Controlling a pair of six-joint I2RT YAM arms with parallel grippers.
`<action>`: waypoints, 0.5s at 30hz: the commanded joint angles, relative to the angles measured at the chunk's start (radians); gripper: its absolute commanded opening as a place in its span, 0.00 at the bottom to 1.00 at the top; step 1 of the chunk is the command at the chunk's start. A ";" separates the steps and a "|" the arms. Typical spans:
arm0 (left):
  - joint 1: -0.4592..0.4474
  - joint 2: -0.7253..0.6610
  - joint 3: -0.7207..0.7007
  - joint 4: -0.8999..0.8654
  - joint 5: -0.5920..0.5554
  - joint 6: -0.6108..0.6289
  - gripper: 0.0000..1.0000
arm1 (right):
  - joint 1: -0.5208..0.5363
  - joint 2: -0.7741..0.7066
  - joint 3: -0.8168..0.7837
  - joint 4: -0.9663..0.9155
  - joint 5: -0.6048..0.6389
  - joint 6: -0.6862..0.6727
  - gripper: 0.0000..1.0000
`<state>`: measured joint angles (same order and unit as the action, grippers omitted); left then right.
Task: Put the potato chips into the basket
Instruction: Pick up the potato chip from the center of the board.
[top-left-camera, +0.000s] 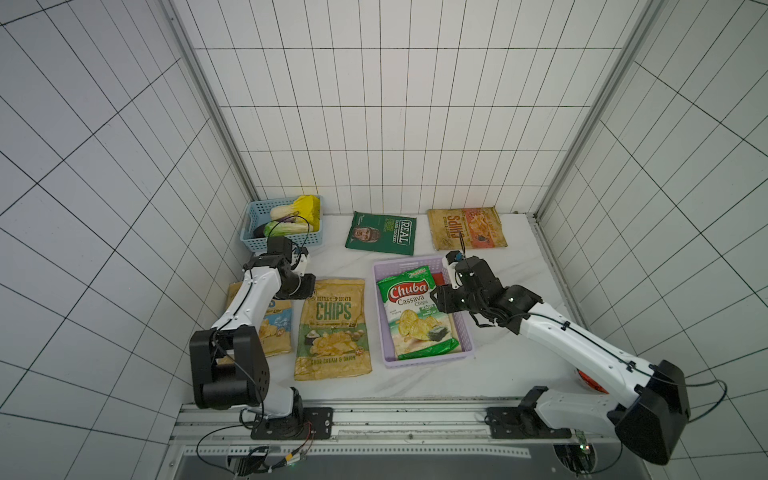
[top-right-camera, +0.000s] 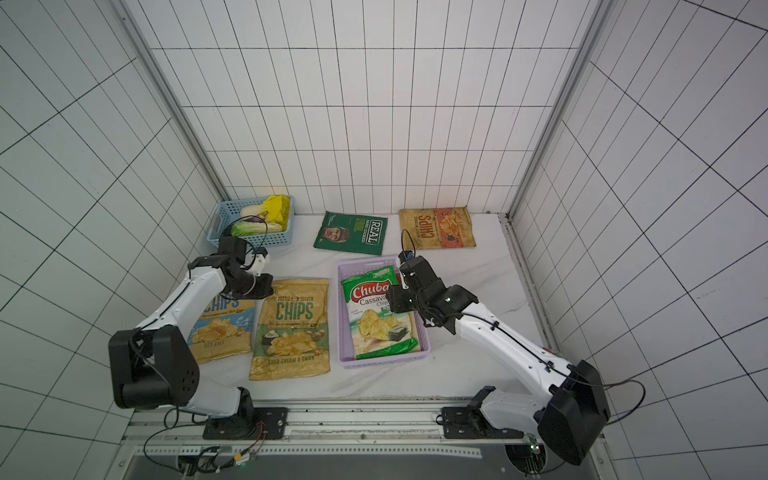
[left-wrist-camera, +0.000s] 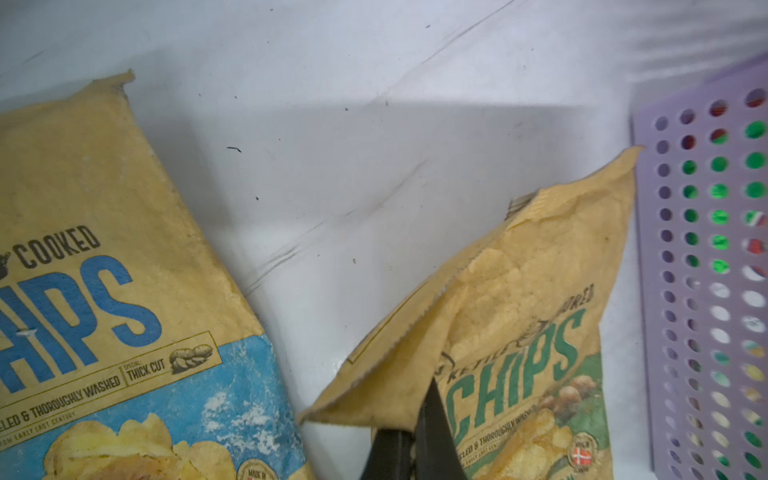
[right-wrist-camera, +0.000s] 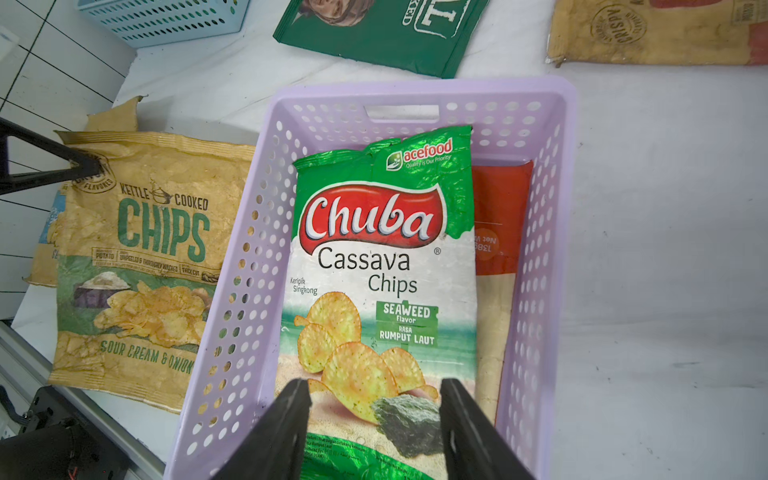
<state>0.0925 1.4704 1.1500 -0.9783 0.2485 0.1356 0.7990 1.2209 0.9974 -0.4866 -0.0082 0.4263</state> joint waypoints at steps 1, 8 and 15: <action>-0.002 -0.076 0.075 -0.098 0.135 -0.002 0.00 | 0.005 -0.023 -0.002 -0.045 0.052 -0.017 0.54; -0.004 -0.222 0.136 -0.183 0.251 -0.097 0.00 | 0.002 -0.036 0.003 -0.078 0.084 -0.018 0.55; -0.048 -0.347 0.203 -0.194 0.300 -0.257 0.00 | -0.004 -0.048 -0.002 -0.101 0.125 -0.023 0.55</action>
<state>0.0692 1.1637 1.2903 -1.1763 0.4881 -0.0315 0.7982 1.1946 0.9974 -0.5522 0.0727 0.4145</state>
